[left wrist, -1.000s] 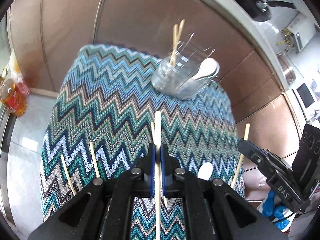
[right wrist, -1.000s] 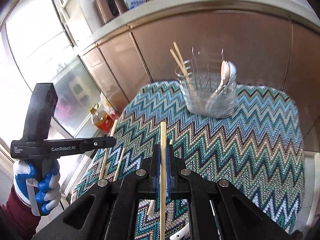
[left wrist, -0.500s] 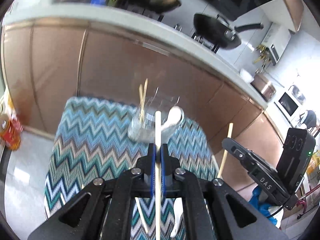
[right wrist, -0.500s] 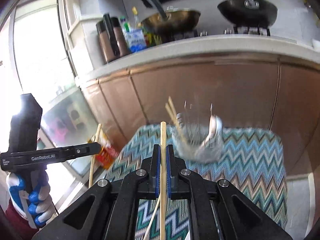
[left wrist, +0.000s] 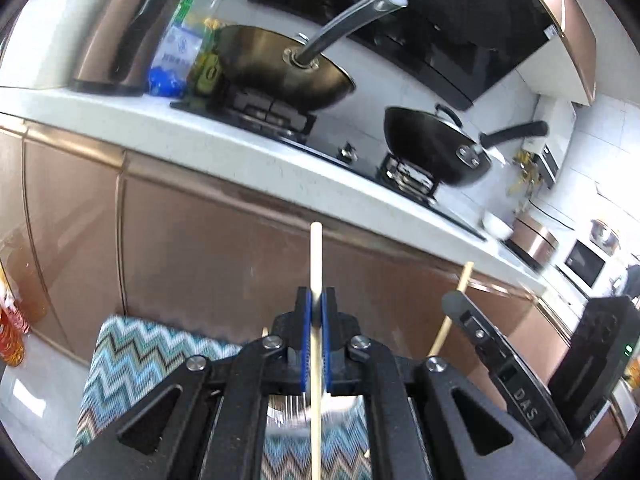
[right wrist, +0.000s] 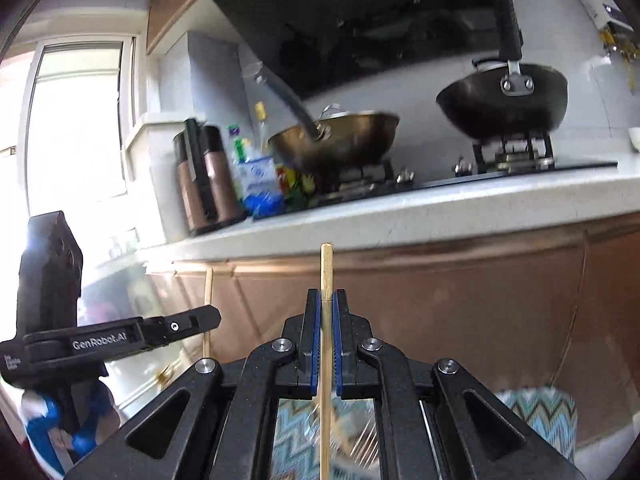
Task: Organize utensils
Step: 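Lift both chopsticks and drop them into the wire holder with both grippers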
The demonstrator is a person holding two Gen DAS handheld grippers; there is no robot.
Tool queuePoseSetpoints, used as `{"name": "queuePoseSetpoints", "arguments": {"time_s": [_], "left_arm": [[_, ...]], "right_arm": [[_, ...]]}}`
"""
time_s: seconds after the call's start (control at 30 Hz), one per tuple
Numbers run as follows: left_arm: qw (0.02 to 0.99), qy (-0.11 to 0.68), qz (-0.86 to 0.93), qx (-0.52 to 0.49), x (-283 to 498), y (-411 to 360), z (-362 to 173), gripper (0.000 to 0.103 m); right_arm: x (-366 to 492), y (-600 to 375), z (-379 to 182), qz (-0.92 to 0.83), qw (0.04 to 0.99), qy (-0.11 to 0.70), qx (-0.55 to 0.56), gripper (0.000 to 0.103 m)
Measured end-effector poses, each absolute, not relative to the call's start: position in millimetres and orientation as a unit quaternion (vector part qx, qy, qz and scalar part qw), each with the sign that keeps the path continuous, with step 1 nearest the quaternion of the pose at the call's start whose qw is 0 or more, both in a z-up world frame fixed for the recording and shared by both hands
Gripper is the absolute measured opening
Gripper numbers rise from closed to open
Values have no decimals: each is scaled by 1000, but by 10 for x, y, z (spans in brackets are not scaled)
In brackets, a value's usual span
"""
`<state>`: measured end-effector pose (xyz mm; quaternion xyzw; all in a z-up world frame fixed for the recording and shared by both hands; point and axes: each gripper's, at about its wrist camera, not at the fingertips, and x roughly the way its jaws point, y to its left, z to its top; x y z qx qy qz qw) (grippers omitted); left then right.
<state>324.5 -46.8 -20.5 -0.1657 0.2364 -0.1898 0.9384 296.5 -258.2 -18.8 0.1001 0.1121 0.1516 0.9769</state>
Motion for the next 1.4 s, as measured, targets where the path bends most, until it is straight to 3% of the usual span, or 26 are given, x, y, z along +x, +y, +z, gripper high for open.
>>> {"name": "queuePoseSetpoints", "arguments": {"time_s": [0.27,0.57,0.7,0.8,1.4], "left_arm": [[967,166,-130,-142,3702,-745,-510,4],[985,90,-78,-121,3670,-899,-917,6],[988,94,-73,-98,3620,-945,-1105,6],[986,107,-83,-97,3561,-932,-1150,12],[995,66,-51,-61,2166,-237,75,35]], "right_arm": [[3471,-2590,-535,127,983,105,87,6],[3531,-2566,-872,97,989,98,56,6],[3455,-2573,-1042,92,988,113,45,6],[3392,-2589,-1092,90,987,124,43,6],[2166,-2688,-149,83,991,91,46,14]]}}
